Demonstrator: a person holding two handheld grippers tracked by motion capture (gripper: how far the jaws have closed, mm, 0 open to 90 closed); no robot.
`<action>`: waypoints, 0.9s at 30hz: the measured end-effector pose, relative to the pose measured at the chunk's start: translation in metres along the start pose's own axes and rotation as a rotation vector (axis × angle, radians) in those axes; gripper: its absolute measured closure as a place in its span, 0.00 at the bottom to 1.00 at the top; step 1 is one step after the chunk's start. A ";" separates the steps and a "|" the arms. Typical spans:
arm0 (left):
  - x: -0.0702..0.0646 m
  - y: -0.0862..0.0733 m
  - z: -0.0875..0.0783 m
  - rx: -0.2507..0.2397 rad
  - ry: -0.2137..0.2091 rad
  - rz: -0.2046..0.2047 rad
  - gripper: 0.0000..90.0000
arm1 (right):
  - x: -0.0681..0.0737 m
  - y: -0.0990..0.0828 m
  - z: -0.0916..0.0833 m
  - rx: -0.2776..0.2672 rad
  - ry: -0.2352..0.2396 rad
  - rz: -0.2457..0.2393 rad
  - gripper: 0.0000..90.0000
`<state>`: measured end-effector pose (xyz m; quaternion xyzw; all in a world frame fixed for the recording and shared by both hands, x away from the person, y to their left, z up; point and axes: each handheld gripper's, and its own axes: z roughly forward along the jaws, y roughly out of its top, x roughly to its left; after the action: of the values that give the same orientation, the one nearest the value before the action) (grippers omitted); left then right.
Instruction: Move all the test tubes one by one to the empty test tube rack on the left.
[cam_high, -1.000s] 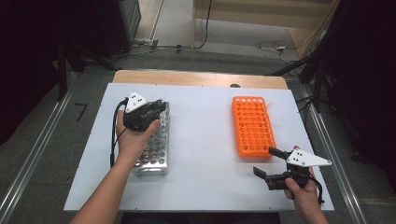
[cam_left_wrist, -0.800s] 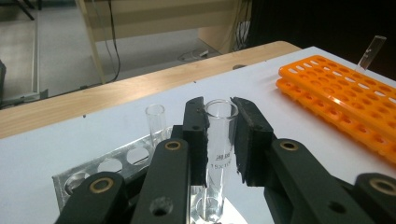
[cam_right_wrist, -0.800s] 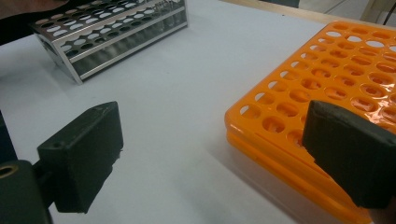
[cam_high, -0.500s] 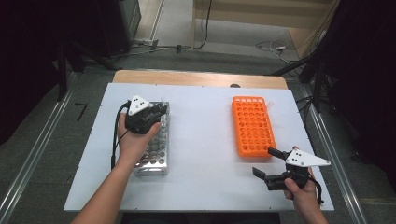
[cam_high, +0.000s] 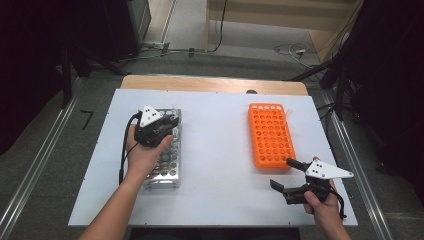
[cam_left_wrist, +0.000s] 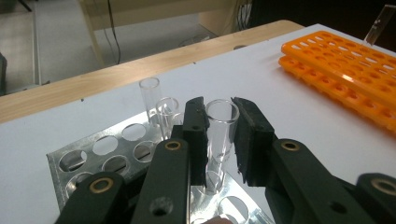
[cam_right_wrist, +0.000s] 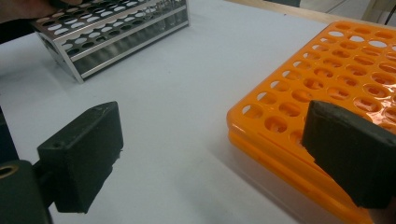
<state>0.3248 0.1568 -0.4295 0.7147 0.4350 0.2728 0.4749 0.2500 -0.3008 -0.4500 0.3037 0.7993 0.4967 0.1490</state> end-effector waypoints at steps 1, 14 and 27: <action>0.000 0.000 0.000 0.005 0.000 0.001 0.84 | 0.000 0.000 0.000 0.001 -0.001 0.000 0.05; -0.001 -0.002 0.003 0.070 -0.005 -0.001 0.82 | -0.001 0.000 0.000 0.002 0.002 0.008 0.05; 0.001 0.002 -0.010 0.015 -0.050 -0.047 0.50 | -0.001 0.000 0.000 -0.005 0.004 0.008 0.05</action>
<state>0.3175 0.1615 -0.4237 0.7143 0.4416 0.2407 0.4866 0.2503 -0.3013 -0.4500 0.3055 0.7972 0.4998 0.1461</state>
